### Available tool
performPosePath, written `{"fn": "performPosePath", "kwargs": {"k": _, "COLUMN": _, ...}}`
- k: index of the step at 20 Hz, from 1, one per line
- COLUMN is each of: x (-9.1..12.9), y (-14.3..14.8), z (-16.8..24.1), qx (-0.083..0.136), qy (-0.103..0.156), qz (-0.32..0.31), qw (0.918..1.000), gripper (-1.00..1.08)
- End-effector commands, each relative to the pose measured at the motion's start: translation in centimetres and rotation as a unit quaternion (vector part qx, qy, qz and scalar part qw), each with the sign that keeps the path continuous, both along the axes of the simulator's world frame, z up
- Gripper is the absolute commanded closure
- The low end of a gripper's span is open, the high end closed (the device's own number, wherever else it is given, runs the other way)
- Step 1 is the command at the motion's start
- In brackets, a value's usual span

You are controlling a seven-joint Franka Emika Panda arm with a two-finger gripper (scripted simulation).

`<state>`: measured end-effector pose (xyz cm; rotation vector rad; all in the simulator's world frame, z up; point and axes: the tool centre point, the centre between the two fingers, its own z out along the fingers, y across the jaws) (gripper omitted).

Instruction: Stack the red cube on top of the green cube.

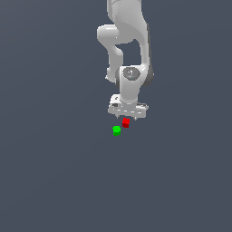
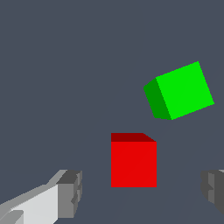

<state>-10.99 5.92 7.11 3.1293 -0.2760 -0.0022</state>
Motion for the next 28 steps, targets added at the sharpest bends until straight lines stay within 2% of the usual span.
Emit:
{"fn": "performPosePath", "kwargs": {"k": 1, "x": 0.0, "y": 0.0, "z": -0.1, "qx": 0.000, "qy": 0.000, "qz": 0.000, "qw": 1.0000, "gripper": -0.92}}
{"fn": "performPosePath", "kwargs": {"k": 19, "x": 0.0, "y": 0.1, "z": -5.1, "qx": 0.000, "qy": -0.001, "qz": -0.002, "qw": 1.0000, "gripper": -0.92}}
{"fn": "performPosePath", "kwargs": {"k": 20, "x": 0.0, "y": 0.1, "z": -5.1, "qx": 0.000, "qy": -0.001, "qz": -0.002, "qw": 1.0000, "gripper": 1.08}}
{"fn": "performPosePath", "kwargs": {"k": 28, "x": 0.0, "y": 0.1, "z": -5.1, "qx": 0.000, "qy": -0.001, "qz": -0.002, "qw": 1.0000, "gripper": 1.08}}
